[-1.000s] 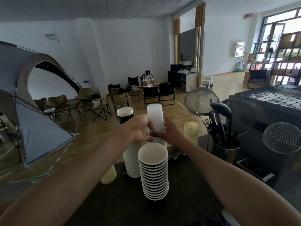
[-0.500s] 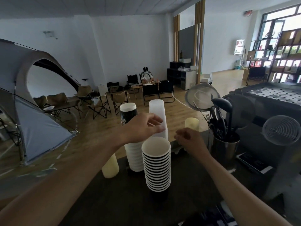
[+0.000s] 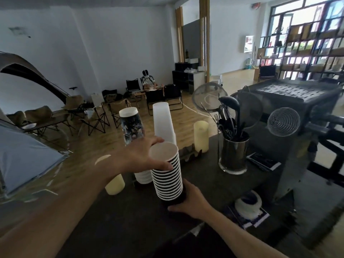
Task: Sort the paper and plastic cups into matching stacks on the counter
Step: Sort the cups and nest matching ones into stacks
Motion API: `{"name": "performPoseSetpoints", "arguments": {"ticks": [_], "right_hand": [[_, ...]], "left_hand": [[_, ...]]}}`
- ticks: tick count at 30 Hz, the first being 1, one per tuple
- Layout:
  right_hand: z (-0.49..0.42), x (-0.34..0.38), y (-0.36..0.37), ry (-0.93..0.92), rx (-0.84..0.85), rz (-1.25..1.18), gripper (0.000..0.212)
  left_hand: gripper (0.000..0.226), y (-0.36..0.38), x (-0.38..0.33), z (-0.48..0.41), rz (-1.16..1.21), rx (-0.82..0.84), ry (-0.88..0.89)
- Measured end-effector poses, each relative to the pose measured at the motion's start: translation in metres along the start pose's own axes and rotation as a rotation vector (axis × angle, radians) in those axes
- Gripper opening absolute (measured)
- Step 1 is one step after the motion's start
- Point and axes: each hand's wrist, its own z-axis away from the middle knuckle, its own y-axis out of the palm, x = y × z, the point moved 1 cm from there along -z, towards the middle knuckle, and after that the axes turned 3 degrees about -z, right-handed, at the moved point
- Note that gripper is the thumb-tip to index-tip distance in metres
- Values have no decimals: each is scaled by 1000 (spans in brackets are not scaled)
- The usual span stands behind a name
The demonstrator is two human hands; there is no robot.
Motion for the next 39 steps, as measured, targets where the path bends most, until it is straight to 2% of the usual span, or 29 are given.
{"name": "performPoseSetpoints", "arguments": {"ticks": [3, 7, 9, 11, 13, 15, 18, 20, 23, 27, 31, 33, 34, 35, 36, 37, 38, 39], "right_hand": [[13, 6, -21, -43, -72, -140, 74], [40, 31, -70, -153, -361, -509, 83], [54, 48, -87, -160, -518, -739, 92], [61, 65, -98, -209, -662, -941, 98], [60, 88, -109, -282, -783, -1022, 90], [52, 110, -121, -333, -854, -969, 81], [28, 128, -133, -341, -848, -697, 75], [8, 126, -136, -321, -767, -496, 89], [-14, 115, -135, -238, -645, -242, 113], [-37, 101, -139, -181, -644, -99, 110], [-59, 97, -141, -190, -636, -16, 98], [-74, 96, -141, -208, -610, 29, 97], [-81, 96, -141, -216, -603, 42, 96], [-89, 95, -142, -227, -599, 50, 96], [-97, 94, -142, -238, -592, 54, 96], [-104, 93, -143, -246, -578, 54, 96], [-111, 92, -144, -243, -558, 49, 96], [-118, 91, -145, -235, -536, 41, 97]], "left_hand": [[102, -9, 12, 4, 259, -113, -13], [77, -22, 8, -3, 808, -258, -53], [63, -20, -2, -11, 1067, -229, -81], [51, -9, -10, -22, 1226, -145, -89], [44, 11, -13, -33, 1321, -83, -108], [50, 37, -12, -46, 1461, -7, -165], [49, 73, -13, -62, 1705, 177, -247], [45, 89, -24, -67, 1855, 233, -307], [40, 111, -40, -79, 1924, 178, -331], [46, 134, -45, -84, 1997, 226, -389], [30, 147, -52, -96, 2081, 182, -421], [25, 153, -58, -110, 2179, 118, -587], [25, 149, -58, -116, 2159, 33, -655], [28, 146, -61, -122, 2077, -54, -668], [37, 146, -60, -132, 2106, -131, -691], [48, 144, -60, -137, 2233, -152, -688], [57, 139, -64, -139, 2134, -116, -577], [60, 141, -59, -147, 2093, -152, -583]]}}
